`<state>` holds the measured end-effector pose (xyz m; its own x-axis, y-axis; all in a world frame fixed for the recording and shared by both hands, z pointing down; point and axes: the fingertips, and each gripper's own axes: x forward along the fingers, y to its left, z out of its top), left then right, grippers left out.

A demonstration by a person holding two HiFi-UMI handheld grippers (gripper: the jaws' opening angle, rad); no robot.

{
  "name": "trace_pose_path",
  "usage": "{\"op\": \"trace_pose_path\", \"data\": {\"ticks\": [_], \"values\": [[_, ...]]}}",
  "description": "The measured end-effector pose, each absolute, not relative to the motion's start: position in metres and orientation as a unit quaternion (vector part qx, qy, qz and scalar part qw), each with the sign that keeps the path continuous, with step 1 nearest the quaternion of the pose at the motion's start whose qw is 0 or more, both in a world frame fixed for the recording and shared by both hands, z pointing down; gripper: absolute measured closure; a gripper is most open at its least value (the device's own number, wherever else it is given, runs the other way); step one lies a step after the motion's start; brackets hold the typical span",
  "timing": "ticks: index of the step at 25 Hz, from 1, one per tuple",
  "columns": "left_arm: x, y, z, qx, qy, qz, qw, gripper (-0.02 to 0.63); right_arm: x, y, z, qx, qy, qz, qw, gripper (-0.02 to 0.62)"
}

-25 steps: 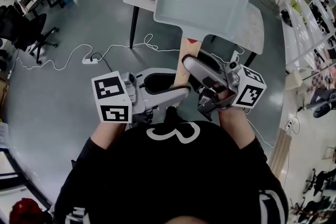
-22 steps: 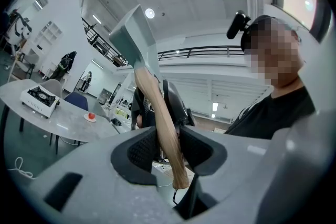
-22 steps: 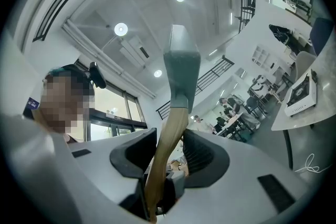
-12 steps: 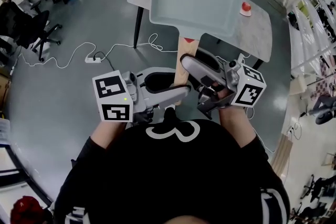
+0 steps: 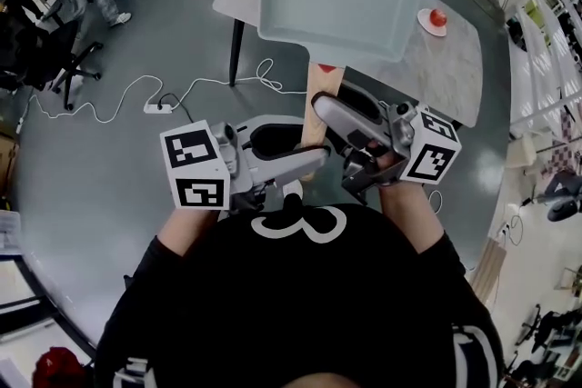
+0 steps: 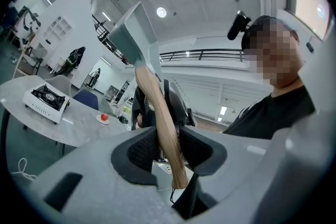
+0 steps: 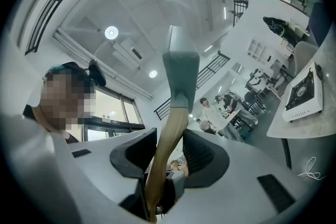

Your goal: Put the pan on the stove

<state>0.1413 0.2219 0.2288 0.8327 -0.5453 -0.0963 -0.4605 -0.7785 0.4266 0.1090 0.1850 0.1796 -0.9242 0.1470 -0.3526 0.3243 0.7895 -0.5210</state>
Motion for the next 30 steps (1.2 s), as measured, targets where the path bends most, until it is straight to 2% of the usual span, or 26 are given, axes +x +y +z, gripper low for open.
{"op": "trace_pose_path", "data": {"ticks": [13, 21, 30], "values": [[0.114, 0.063, 0.228, 0.935, -0.257, -0.097, 0.224, 0.463, 0.082, 0.024, 0.179, 0.104, 0.93, -0.314, 0.158, 0.442], [0.12, 0.022, 0.222, 0.939, -0.253, -0.094, 0.214, 0.463, 0.091, -0.018, 0.174, 0.106, 0.93, -0.31, 0.168, 0.442], [0.094, -0.01, 0.224, 0.936, -0.24, -0.107, 0.232, 0.465, 0.064, -0.051, 0.177, 0.096, 0.929, -0.319, 0.161, 0.442]]}}
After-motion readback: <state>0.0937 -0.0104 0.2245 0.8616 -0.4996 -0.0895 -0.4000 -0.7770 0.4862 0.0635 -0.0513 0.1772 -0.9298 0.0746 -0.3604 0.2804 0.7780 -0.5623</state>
